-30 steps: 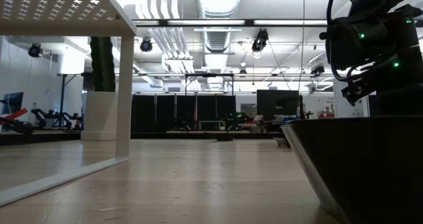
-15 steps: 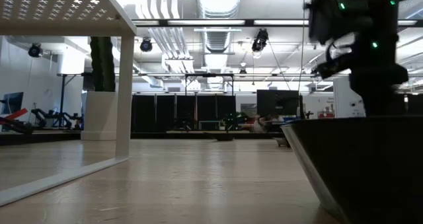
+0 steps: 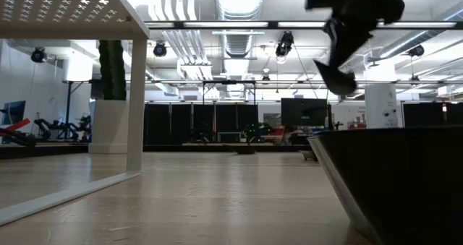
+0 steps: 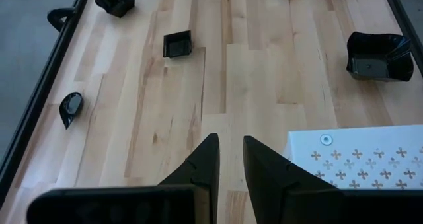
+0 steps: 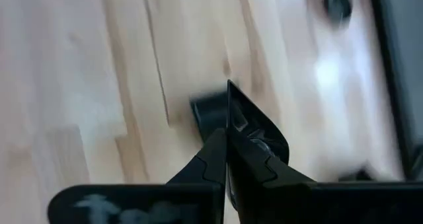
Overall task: Pick & Place Mini shaped plates
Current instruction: Stack the drop shaped plate on top of the other drop shaped plate on the shelf
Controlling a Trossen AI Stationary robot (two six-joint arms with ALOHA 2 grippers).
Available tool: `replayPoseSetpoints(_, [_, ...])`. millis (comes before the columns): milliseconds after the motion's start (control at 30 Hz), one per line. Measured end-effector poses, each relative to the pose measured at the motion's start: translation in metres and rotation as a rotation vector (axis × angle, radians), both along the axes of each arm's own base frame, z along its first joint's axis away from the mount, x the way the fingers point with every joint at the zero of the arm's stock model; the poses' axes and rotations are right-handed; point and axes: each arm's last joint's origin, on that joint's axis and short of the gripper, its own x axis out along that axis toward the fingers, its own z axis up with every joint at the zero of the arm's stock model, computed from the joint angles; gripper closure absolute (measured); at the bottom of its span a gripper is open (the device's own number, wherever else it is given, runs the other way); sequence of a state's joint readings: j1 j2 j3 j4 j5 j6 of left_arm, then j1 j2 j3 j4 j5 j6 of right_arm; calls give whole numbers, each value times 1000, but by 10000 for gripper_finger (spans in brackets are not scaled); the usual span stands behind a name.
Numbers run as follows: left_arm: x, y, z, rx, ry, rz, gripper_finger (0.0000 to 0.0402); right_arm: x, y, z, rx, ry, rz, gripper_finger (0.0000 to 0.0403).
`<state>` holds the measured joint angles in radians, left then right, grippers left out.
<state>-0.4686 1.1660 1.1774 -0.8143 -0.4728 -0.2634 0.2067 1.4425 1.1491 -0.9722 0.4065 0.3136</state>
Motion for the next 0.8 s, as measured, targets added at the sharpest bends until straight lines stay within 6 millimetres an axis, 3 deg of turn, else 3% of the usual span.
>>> replayPoseSetpoints(267, [1, 0, 0, 62, 0, -55, 339, 25, 10, 28, -147, -175, 349, 394])
replayPoseSetpoints(567, [6, -1, 6, 185, -63, -131, 339, 40, 14, 41, -372, -248, 686, 394])
replayPoseSetpoints(800, [12, -2, 13, 307, -126, -204, 339, 47, 22, 49, -424, -353, 1020, 394])
